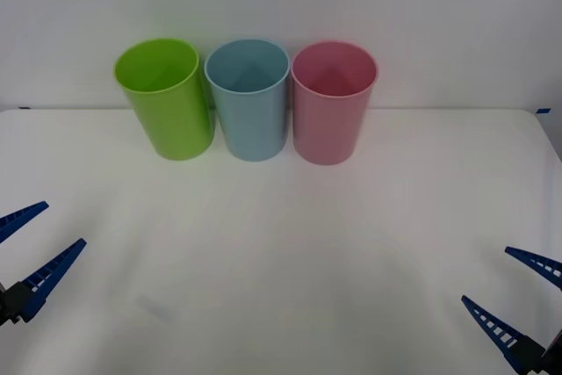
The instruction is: Grasp the object on the table and drop it into the matching bin: aluminum can to the light blue bin, PET bottle to the pink bin.
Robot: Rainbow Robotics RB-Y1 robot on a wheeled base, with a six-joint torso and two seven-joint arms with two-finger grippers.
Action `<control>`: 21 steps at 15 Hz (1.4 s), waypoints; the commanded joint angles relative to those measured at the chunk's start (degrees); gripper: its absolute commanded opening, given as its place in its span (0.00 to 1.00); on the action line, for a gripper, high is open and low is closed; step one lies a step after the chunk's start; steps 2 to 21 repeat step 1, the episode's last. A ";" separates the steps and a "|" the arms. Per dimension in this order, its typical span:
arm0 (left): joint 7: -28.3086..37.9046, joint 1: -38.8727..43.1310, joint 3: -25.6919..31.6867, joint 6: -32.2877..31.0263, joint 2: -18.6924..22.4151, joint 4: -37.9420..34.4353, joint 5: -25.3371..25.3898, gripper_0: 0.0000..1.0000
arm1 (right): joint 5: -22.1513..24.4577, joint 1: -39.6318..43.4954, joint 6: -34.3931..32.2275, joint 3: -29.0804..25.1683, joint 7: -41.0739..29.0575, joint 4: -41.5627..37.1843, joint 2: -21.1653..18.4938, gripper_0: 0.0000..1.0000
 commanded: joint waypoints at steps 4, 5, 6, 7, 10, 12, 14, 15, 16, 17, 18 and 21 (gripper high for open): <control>0.00 0.00 0.00 0.00 0.00 0.00 0.00 1.00 | -0.03 0.18 0.04 0.00 -0.12 0.08 0.32 1.00; 0.00 0.00 0.00 0.00 0.00 0.00 0.00 1.00 | -0.03 0.18 0.04 0.00 -0.12 0.08 0.32 1.00; 0.00 0.00 0.00 0.00 0.00 0.00 0.00 1.00 | -0.03 0.18 0.04 0.00 -0.12 0.08 0.32 1.00; 0.00 0.00 0.00 0.00 0.00 0.00 0.00 1.00 | -0.03 0.18 0.04 0.00 -0.12 0.08 0.32 1.00; 0.00 0.00 0.00 0.00 0.00 0.00 0.00 1.00 | -0.03 0.18 0.04 0.00 -0.12 0.08 0.32 1.00; 0.00 0.00 0.00 0.00 0.00 0.00 0.00 1.00 | -0.03 0.18 0.04 0.00 -0.12 0.08 0.32 1.00; 0.00 0.00 0.00 0.00 0.00 0.00 0.00 1.00 | -0.03 0.18 0.04 0.00 -0.12 0.08 0.32 1.00; 0.00 0.00 0.00 0.00 0.00 0.00 0.00 1.00 | -0.03 0.18 0.04 0.00 -0.12 0.08 0.32 1.00; 0.00 0.00 0.00 0.00 0.00 0.00 0.00 1.00 | -0.03 0.18 0.04 0.00 -0.12 0.08 0.32 1.00; 0.00 0.00 0.00 0.00 0.00 0.00 0.00 1.00 | -0.03 0.18 0.04 0.00 -0.12 0.08 0.32 1.00; 0.00 0.00 0.00 0.00 0.00 0.00 0.00 1.00 | -0.03 0.18 0.04 0.00 -0.12 0.08 0.32 1.00; 0.00 0.00 0.00 0.00 0.00 0.00 0.00 1.00 | -0.03 0.18 0.04 0.00 -0.12 0.08 0.32 1.00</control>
